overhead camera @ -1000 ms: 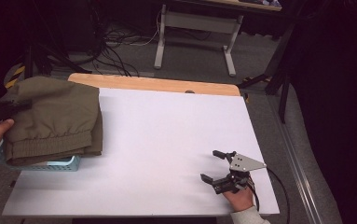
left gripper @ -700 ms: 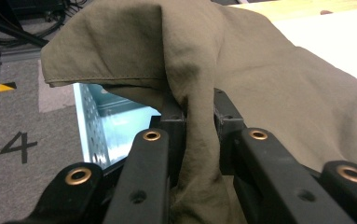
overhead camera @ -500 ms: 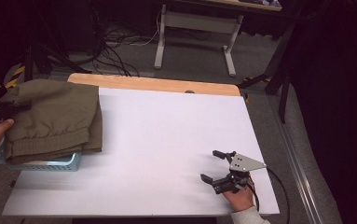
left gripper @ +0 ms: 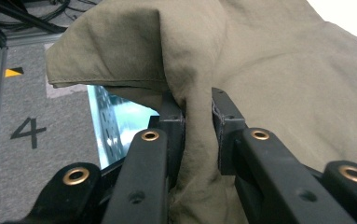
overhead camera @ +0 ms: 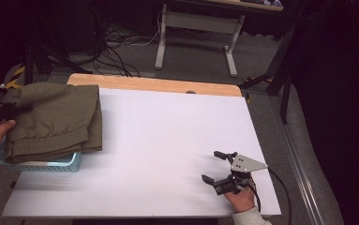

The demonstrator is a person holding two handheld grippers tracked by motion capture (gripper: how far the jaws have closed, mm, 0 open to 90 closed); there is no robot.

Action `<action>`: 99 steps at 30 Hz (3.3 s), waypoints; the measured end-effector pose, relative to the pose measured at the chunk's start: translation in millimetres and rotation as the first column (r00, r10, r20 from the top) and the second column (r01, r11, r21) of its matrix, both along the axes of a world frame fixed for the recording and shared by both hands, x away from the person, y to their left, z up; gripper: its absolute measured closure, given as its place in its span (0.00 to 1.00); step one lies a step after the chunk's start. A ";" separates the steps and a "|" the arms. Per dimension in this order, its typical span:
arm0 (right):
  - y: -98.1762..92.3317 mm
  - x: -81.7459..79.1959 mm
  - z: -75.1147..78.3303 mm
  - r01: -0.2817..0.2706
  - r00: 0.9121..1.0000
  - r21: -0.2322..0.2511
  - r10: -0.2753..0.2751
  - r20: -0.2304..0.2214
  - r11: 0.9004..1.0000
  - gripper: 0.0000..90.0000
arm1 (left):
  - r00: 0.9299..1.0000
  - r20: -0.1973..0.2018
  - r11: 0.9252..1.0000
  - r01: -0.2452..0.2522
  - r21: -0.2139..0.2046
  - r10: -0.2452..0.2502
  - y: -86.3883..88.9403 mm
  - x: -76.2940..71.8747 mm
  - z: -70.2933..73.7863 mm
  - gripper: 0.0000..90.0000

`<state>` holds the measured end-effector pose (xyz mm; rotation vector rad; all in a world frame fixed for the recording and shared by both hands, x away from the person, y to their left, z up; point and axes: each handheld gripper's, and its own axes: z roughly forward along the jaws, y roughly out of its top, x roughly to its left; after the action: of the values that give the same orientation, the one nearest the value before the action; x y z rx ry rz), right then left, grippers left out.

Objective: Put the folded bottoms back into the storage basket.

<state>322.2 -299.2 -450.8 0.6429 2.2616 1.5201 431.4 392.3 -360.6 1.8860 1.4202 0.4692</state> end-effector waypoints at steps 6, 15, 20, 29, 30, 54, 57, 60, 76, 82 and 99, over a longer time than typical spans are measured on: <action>0.0 0.1 0.0 0.001 1.000 -0.002 -0.001 -0.001 1.000 0.03 | 1.000 -0.004 0.999 -0.013 0.030 0.013 0.9 3.9 -4.6 0.86; -0.1 0.1 -0.1 0.002 1.000 -0.001 -0.002 -0.001 1.000 0.03 | 0.999 -0.043 0.998 -0.020 0.062 0.022 2.0 6.8 -12.9 0.87; 0.0 0.3 -0.1 0.003 1.000 0.000 -0.003 -0.003 1.000 0.03 | 0.998 -0.062 0.998 -0.023 0.066 0.027 2.6 4.5 -16.6 0.87; 0.0 0.3 -0.2 0.002 1.000 0.000 -0.002 -0.003 1.000 0.03 | 0.994 -0.109 0.997 -0.017 0.069 0.024 4.5 -1.6 -26.4 0.88; 0.0 0.3 -0.2 0.003 1.000 0.000 -0.003 -0.003 1.000 0.03 | 0.994 -0.110 0.997 -0.017 0.071 0.025 4.2 -2.0 -26.7 0.88; -0.1 -1.0 -0.2 0.011 1.000 -0.005 -0.011 -0.002 1.000 0.03 | 0.995 0.035 0.994 -0.093 0.061 0.091 -7.8 8.0 -5.0 0.58; -0.2 -1.4 -0.3 0.014 1.000 -0.008 -0.014 0.001 1.000 0.03 | 0.995 0.026 0.992 -0.101 0.073 0.099 -13.5 15.7 -7.2 0.60; -0.5 -2.1 -0.6 0.017 1.000 -0.009 -0.017 0.000 1.000 0.03 | 0.993 0.008 0.987 -0.118 0.108 0.118 -20.5 25.0 -11.2 0.65; 0.2 -2.5 -0.9 0.022 1.000 -0.020 -0.022 0.003 1.000 0.03 | 0.948 -0.219 0.936 -0.155 0.317 0.231 -40.8 65.7 -56.2 0.88; 0.5 -2.4 -0.9 0.020 1.000 -0.021 -0.020 0.004 1.000 0.03 | 0.956 -0.186 0.945 -0.169 0.282 0.226 -41.8 63.1 -50.1 0.88; 0.6 -1.9 -0.9 0.016 1.000 -0.021 -0.016 0.001 1.000 0.03 | 0.989 -0.071 0.977 -0.118 0.178 0.132 -64.4 55.4 -16.1 0.94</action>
<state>320.2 -298.5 -451.8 0.6525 2.2630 1.4875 486.8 327.9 -376.8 1.9792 1.6044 0.5993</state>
